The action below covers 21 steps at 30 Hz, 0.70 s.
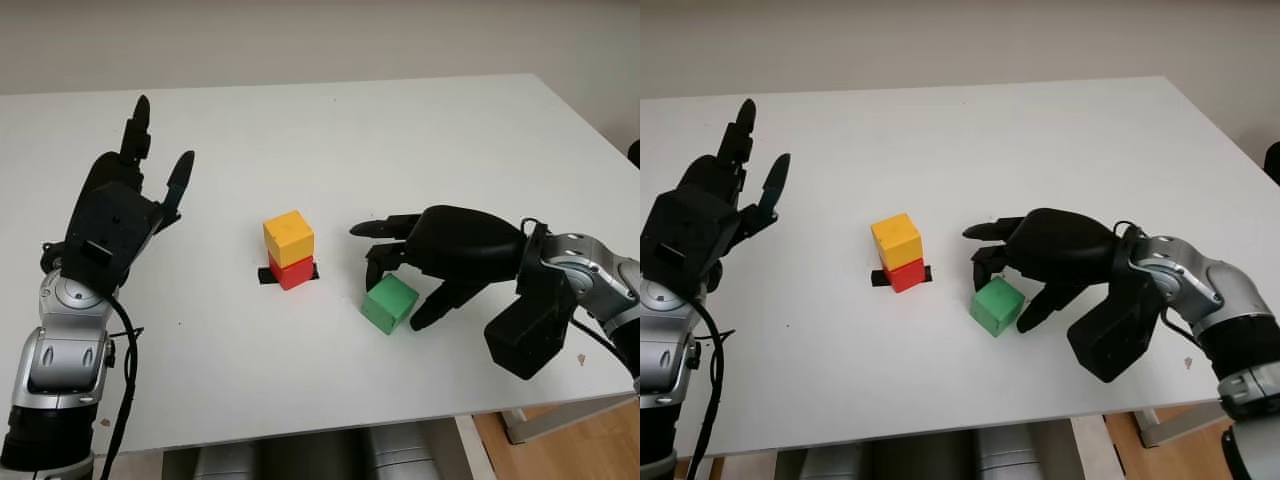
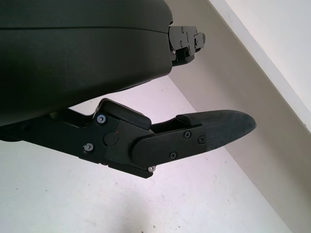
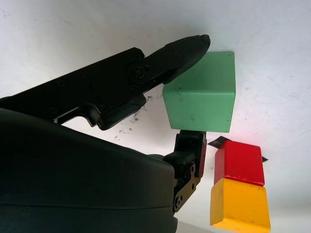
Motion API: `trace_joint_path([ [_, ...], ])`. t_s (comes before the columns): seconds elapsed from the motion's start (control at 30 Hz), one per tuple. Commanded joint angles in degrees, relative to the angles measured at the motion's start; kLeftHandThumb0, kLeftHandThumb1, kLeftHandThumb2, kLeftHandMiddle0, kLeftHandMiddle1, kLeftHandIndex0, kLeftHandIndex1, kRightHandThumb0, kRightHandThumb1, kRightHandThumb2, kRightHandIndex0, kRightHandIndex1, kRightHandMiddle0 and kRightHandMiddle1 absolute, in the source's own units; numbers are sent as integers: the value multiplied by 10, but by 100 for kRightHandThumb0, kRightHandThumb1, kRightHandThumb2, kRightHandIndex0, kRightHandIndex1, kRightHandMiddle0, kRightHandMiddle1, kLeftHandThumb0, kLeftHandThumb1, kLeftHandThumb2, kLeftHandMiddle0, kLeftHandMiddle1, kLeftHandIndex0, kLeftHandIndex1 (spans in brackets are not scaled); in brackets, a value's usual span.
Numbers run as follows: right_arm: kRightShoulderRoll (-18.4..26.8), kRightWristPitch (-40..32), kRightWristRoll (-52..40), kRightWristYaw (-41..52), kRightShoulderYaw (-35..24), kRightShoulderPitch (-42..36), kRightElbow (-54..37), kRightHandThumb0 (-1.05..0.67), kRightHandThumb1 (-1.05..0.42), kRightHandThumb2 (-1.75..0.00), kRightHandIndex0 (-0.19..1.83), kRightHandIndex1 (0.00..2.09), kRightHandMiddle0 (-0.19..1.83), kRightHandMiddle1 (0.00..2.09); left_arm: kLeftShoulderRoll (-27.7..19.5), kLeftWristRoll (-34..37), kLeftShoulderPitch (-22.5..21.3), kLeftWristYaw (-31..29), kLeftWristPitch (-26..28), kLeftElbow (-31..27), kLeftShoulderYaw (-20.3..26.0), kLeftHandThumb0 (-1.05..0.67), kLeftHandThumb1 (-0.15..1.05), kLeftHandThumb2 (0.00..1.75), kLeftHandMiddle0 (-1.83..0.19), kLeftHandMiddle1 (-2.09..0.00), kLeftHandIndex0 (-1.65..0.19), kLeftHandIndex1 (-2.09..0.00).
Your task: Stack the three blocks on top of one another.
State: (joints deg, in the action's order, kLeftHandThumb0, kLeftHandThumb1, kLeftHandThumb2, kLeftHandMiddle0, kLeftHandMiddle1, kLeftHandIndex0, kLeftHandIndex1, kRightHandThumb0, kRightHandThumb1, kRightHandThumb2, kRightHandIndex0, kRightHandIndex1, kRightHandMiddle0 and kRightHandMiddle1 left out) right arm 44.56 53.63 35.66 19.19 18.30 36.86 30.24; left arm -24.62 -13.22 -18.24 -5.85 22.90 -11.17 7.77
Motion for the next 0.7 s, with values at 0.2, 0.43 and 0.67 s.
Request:
trace_joint_path([
  [0.2,-7,1,-9,-2,2,-2,1,-67,-90,-6,25,6,32,105,-3,0,-1,1,-1,-10,4,-80,105,66,15,-5,11,-6],
  [0.43,-18,32,-1,-66,-4,-5,30,-46,-96,-6,36,9,46,125,-4,-1,-1,1,-4,-9,3,-79,105,66,15,-5,12,-5],
  [0.67,-18,37,37,-135,-6,14,44,-49,-95,-5,43,11,44,141,-5,1,-3,0,-10,-3,4,-79,105,66,15,-5,12,-5],
])
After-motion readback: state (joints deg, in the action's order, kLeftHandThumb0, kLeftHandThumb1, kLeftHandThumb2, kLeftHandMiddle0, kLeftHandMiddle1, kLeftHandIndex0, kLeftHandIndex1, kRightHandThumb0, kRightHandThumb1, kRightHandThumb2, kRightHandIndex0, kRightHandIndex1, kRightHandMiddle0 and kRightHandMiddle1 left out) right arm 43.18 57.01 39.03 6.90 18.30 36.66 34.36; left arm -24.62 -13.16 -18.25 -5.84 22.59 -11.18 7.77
